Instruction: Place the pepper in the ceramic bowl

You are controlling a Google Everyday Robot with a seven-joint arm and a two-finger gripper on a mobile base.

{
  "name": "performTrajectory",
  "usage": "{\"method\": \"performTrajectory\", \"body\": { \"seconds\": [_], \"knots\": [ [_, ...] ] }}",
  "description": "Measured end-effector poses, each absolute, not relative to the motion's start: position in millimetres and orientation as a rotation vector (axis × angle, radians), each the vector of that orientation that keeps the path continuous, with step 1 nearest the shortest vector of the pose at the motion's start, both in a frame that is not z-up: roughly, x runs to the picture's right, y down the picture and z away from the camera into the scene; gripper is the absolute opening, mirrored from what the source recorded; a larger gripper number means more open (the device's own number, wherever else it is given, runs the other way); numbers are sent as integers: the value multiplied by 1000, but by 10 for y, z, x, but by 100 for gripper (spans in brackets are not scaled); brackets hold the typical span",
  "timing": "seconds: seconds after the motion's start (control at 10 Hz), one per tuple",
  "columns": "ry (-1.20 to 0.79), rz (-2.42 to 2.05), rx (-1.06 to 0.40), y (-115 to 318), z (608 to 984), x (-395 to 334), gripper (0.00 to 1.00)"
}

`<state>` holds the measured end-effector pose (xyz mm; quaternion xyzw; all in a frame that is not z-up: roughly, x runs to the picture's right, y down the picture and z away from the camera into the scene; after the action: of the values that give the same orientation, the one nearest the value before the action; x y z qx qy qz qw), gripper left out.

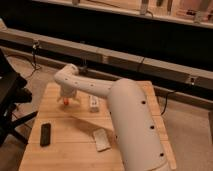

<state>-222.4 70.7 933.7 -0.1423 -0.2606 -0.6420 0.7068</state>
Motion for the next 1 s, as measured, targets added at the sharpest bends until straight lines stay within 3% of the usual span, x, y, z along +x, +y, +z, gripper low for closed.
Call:
{"method": "performTrajectory", "body": {
  "seconds": [1.0],
  "knots": [
    [-575, -1575, -259, 605, 9639, -2650, 80]
  ]
}}
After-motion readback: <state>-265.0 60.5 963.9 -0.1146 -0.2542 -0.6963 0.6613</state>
